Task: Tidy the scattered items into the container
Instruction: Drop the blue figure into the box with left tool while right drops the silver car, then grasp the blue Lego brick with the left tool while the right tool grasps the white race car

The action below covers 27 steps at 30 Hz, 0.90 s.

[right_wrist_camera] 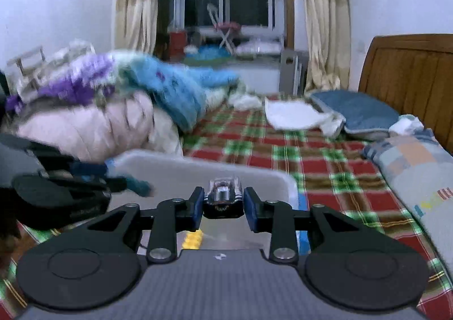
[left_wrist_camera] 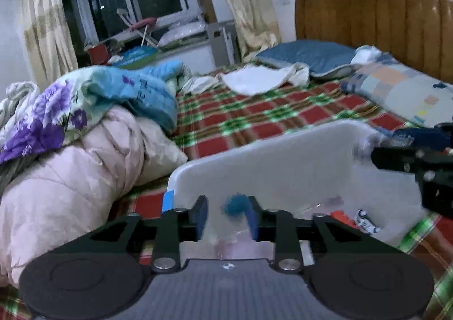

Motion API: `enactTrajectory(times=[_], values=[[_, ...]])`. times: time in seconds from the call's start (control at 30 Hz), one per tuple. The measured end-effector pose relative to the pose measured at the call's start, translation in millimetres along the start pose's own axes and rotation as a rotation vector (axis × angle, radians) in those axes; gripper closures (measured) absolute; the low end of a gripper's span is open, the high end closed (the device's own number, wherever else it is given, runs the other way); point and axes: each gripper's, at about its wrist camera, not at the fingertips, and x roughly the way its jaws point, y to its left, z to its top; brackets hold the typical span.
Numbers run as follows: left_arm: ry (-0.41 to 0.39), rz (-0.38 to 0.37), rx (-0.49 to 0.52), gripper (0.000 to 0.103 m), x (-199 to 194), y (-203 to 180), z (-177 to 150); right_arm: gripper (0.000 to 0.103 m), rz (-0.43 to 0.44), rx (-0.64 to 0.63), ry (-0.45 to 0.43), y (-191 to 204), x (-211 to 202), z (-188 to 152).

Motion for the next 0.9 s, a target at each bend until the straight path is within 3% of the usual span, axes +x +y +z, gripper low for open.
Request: enactTrajectory(times=[0.07, 0.13, 0.63, 0.8, 0.9], values=[[-0.002, 0.008, 0.018, 0.035, 1.2, -2.6, -3.1, 0.044, -0.011, -0.043, 0.022, 4.9, 6.9, -3.8], [-0.021, 0.029, 0.050, 0.028, -1.5, -5.6, -5.1, 0.037, -0.030, -0.075, 0.007, 8.1, 4.3, -6.8], [-0.081, 0.015, 0.028, 0.028, -66.0, -7.7, -20.6, 0.032, -0.034, -0.059, -0.055, 14.6, -55.8, -12.7], [-0.097, -0.027, -0.008, 0.027, -100.4, -20.0, -56.9, 0.029, -0.039, -0.083, -0.050, 14.9, -85.4, -37.1], [-0.040, -0.078, 0.001, 0.027, -111.7, -38.3, -92.9, 0.029, -0.032, -0.090, -0.009, 16.5, -96.4, -59.5]])
